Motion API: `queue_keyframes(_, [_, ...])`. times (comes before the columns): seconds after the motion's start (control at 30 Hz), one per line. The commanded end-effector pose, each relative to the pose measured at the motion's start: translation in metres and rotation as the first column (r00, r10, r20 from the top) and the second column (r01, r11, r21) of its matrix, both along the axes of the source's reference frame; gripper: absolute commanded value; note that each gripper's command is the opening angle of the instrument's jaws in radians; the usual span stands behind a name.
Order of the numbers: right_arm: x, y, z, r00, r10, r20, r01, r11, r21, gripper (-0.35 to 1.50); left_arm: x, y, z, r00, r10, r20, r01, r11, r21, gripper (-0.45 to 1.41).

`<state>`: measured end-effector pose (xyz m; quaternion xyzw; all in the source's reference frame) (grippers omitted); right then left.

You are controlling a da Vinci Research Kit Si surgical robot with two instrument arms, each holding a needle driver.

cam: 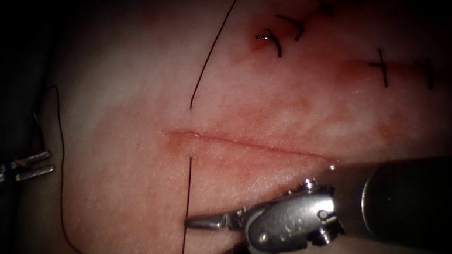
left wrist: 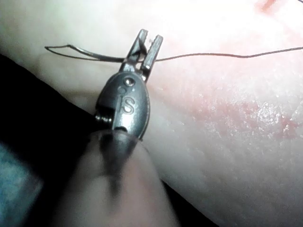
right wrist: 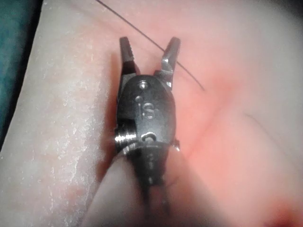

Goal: Wound Closure
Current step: Pick up suture proximal to wound and pull distally with right hand. Repeat until only a short tail remains above wound.

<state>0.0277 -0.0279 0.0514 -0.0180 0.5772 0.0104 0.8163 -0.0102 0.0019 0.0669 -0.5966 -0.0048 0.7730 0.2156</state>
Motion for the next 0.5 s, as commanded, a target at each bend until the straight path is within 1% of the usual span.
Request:
queue_keyframes(0.03, [0.0013, 0.0011, 0.0025, 1.0, 0.013, 0.009, -0.013, 1.0, -0.001, 1.23, -0.0006, -0.0003, 0.0008, 1.0, 0.001, 0.003, -0.001, 1.0, 0.0, -0.45])
queue_keyframes(0.1, [0.0017, 0.002, 0.004, 1.0, 0.015, 0.018, -0.014, 0.999, -0.03, 1.26, -0.0006, -0.0003, 0.0008, 1.0, 0.0, 0.002, 0.0, 1.0, 0.0, -0.45])
queue_keyframes(0.13, [0.0017, 0.002, 0.004, 1.0, 0.015, 0.018, -0.014, 0.999, -0.03, 1.26, -0.0006, -0.0003, 0.0008, 1.0, 0.0, 0.002, 0.0, 1.0, 0.0, -0.45])
queue_keyframes(0.33, [0.0022, 0.004, 0.0077, 0.998, 0.043, 0.052, -0.041, 0.998, -0.045, 1.31, -0.0006, -0.0003, 0.0008, 1.0, 0.004, 0.003, -0.004, 1.0, 0.0, -0.45])
queue_keyframes(0.47, [0.0019, 0.0046, 0.0088, 0.997, 0.043, 0.062, -0.04, 0.998, -0.046, 1.25, -0.0006, -0.0004, 0.0007, 1.0, 0.005, 0.003, -0.005, 1.0, 0.0, -0.45])
queue_keyframes(0.5, [0.0017, 0.0049, 0.009, 0.997, 0.044, 0.063, -0.041, 0.998, -0.044, 1.14, -0.0006, -0.0004, 0.0007, 1.0, 0.004, 0.003, -0.004, 1.0, 0.0, -0.45])
